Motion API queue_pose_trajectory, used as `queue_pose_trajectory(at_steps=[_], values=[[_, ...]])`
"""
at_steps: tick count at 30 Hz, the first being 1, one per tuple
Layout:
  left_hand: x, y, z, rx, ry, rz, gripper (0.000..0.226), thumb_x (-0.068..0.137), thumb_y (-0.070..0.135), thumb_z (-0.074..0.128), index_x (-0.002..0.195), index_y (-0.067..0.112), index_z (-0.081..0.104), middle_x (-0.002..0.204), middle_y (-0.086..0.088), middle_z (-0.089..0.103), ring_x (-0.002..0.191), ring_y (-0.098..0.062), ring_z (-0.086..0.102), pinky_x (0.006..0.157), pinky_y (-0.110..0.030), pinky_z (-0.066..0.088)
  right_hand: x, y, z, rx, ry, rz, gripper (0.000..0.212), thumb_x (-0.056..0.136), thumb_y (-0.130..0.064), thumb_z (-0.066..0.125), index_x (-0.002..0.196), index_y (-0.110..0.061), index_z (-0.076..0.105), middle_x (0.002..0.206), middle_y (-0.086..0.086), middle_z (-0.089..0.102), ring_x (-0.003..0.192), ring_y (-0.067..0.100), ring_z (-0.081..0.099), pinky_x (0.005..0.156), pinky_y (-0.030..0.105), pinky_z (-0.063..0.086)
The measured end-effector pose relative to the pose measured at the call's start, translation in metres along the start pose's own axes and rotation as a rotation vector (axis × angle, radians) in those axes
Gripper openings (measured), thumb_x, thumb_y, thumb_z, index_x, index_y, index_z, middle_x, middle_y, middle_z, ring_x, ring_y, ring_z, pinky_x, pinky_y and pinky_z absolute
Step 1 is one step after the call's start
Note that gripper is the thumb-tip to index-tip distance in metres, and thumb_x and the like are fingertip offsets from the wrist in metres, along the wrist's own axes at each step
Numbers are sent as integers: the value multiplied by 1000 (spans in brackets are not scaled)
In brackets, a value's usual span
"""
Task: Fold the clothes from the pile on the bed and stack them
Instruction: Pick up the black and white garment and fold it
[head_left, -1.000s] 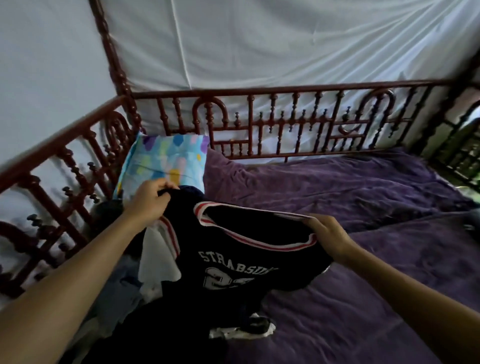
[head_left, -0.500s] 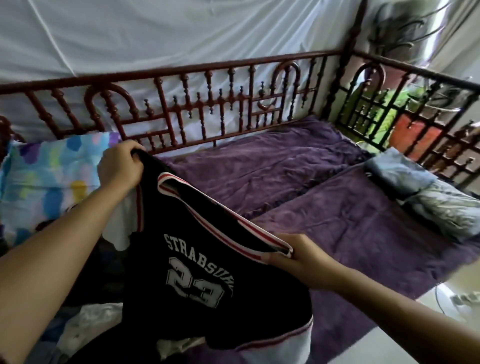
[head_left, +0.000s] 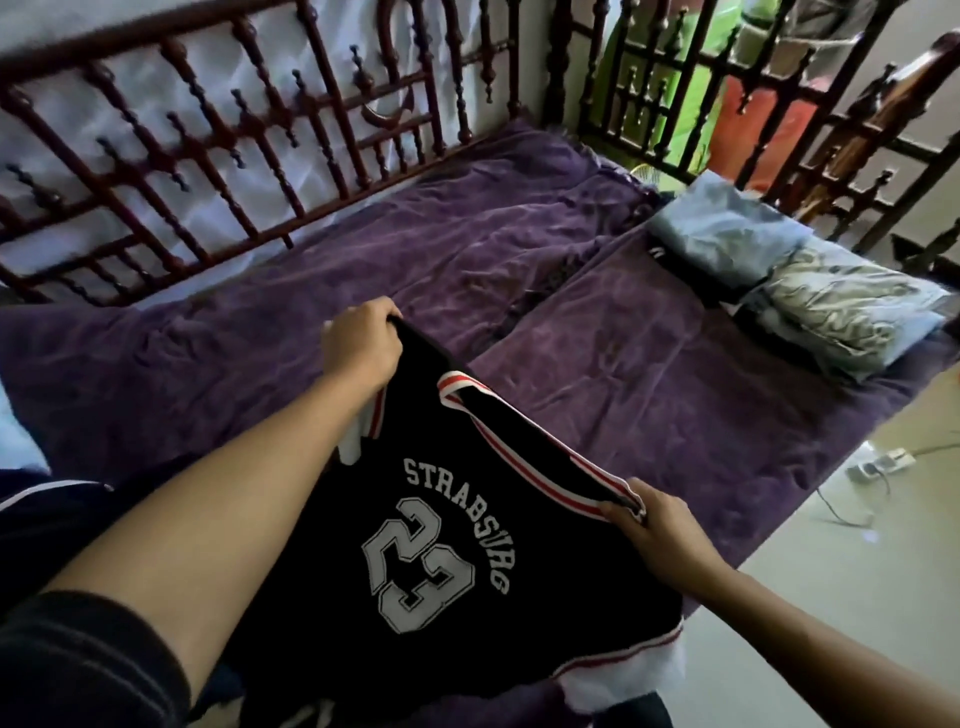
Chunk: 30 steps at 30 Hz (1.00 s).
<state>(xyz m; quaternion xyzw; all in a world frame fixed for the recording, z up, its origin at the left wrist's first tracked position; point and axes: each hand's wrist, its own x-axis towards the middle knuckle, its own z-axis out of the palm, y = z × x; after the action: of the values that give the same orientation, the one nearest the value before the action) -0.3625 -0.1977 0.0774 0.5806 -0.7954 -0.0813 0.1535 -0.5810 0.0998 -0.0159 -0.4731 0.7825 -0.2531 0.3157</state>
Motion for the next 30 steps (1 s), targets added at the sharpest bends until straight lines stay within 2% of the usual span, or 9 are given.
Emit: queue_pose_trajectory(at_steps=[6, 9, 13, 15, 17, 20, 25, 28, 30], values=[[69, 103, 134, -51, -151, -64, 30, 88, 9, 45, 102, 23, 68, 103, -15, 68, 99, -37, 60, 75, -37, 45, 135, 127, -56, -118, 18, 197, 21, 93, -40, 56, 96, -20, 58, 89, 9, 69, 91, 36, 63, 73, 42, 49], [99, 145, 194, -122, -193, -127, 28, 89, 11, 48, 102, 24, 69, 104, -14, 68, 102, -36, 59, 79, -37, 46, 192, 179, -82, -189, 23, 293, 25, 92, -43, 55, 99, -19, 58, 98, 16, 68, 96, 40, 61, 75, 42, 49], [127, 168, 247, -304, -211, -141, 18, 90, 11, 55, 102, 12, 68, 99, -12, 70, 96, -31, 63, 83, -36, 49, 250, 228, -101, -346, -27, 406, 28, 92, -45, 53, 93, -17, 51, 101, 22, 64, 95, 43, 60, 74, 42, 45], [127, 156, 254, -347, -221, -191, 17, 89, 9, 55, 101, 10, 67, 92, -9, 69, 90, -29, 63, 79, -34, 49, 267, 236, -102, -433, -70, 465, 24, 93, -40, 50, 95, -17, 47, 106, 24, 63, 97, 43, 60, 75, 42, 44], [112, 128, 252, -338, -235, -283, 16, 89, 8, 55, 98, 11, 68, 89, -8, 68, 88, -29, 63, 79, -35, 50, 277, 231, -95, -507, -117, 467, 25, 92, -33, 50, 111, -16, 48, 117, 21, 58, 107, 41, 55, 80, 43, 44], [69, 70, 243, -261, -301, -465, 14, 88, 10, 58, 96, 13, 69, 95, -11, 70, 92, -30, 65, 84, -36, 51, 296, 199, -71, -574, -194, 324, 46, 86, -27, 58, 130, -21, 47, 125, 14, 51, 116, 37, 48, 87, 45, 44], [-10, -29, 238, -93, -475, -743, 12, 89, 18, 62, 100, 18, 67, 103, -9, 69, 95, -28, 63, 81, -34, 51, 346, 116, 3, -530, -385, 21, 43, 87, -29, 57, 129, -24, 50, 120, 8, 60, 107, 31, 59, 82, 38, 47], [-41, -77, 251, 58, -546, -802, 27, 90, 23, 62, 117, 19, 61, 121, -9, 57, 107, -30, 56, 82, -38, 49, 379, 86, 58, -397, -354, 50, 65, 83, -31, 63, 140, -27, 33, 111, 7, 66, 103, 34, 61, 84, 40, 48], [-50, -102, 265, 172, -564, -746, 49, 87, 27, 67, 132, 21, 49, 130, -11, 46, 117, -31, 47, 88, -42, 45, 402, 79, 88, -382, -298, 142, 85, 81, -37, 68, 147, -31, 15, 113, 9, 64, 105, 36, 60, 85, 42, 47]])
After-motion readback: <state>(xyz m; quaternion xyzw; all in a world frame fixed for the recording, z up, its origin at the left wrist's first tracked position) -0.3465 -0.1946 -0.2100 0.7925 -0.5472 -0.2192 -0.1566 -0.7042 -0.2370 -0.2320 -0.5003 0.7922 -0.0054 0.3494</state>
